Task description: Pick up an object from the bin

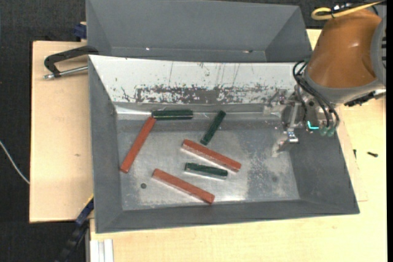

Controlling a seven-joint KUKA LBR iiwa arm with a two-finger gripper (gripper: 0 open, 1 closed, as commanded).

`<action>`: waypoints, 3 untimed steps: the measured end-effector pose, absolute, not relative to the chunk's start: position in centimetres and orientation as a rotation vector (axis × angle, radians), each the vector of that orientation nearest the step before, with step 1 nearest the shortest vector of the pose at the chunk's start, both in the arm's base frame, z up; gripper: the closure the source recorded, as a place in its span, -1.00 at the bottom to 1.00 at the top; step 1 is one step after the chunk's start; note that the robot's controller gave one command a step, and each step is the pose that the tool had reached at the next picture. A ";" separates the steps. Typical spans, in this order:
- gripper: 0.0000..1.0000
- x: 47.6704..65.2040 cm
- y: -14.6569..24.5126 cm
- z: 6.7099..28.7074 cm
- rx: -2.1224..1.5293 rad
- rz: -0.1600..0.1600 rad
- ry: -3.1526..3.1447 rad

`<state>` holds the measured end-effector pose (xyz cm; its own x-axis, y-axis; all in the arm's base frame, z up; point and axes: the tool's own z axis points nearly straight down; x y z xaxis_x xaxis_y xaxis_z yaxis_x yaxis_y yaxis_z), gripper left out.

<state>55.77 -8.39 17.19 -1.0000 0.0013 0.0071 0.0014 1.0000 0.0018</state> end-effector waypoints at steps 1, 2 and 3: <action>-1.00 56.0 -8.4 17.7 0.000 -0.001 -3.143; -1.00 56.0 -5.5 14.2 -0.116 0.001 -3.147; -1.00 54.8 -4.5 9.9 -0.057 -0.005 -3.143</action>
Offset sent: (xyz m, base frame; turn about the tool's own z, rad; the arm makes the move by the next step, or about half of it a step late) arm -0.0020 0.0866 -0.0957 0.1818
